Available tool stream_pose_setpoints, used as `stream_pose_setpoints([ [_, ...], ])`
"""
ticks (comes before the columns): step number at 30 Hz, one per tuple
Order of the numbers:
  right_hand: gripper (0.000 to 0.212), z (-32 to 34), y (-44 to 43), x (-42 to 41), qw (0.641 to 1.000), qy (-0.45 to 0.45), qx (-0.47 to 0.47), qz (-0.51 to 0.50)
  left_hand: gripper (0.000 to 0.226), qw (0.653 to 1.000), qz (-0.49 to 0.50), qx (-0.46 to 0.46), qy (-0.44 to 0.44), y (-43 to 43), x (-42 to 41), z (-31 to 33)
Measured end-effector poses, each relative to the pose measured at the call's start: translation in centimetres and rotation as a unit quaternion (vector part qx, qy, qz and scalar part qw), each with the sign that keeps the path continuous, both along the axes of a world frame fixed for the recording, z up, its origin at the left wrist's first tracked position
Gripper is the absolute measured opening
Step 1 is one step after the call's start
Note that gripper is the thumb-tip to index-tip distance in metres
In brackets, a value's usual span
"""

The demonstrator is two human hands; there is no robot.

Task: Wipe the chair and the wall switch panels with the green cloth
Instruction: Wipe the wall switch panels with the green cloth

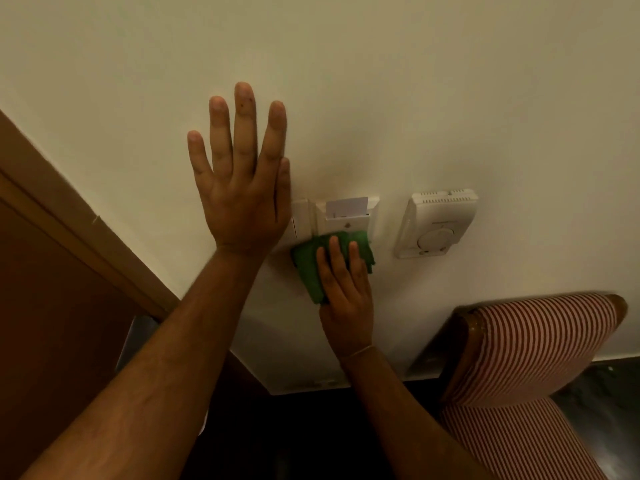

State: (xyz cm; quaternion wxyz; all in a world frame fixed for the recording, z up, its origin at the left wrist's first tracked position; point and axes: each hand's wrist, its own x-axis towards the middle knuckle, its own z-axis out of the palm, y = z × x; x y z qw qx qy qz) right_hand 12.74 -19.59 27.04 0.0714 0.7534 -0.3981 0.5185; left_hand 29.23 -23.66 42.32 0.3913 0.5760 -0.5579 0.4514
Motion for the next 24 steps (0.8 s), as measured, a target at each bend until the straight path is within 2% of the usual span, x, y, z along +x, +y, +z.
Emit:
stream_pose_setpoints([
  [11,0.046,4.5,-0.3,1.6,0.996,-0.080,-0.007,0.048,0.064,1.000,-0.019,-0.007,-0.008,-0.1,0.1,-0.1],
  [14,0.040,3.1,0.5,1.3,0.998,-0.055,0.022,0.032,0.064,1.000,-0.015,-0.008,-0.011,-0.1,0.2,-0.2],
  [18,0.043,2.1,0.2,-0.2,0.999,-0.020,0.006,0.039,0.065,1.000,-0.007,-0.010,-0.016,0.0,0.0,-0.1],
  [20,0.049,2.2,-0.4,-1.1,0.998,-0.047,0.000,0.041,0.064,1.000,-0.005,-0.006,-0.010,0.0,0.0,-0.1],
  [22,0.069,2.3,-0.7,-2.1,0.996,-0.083,0.010,0.027,0.061,1.000,0.002,-0.003,-0.004,0.0,-0.1,-0.1],
  [24,0.078,2.2,-0.7,-2.8,0.993,-0.114,0.031,0.012,0.057,1.000,0.008,0.000,-0.004,0.1,-0.2,0.0],
])
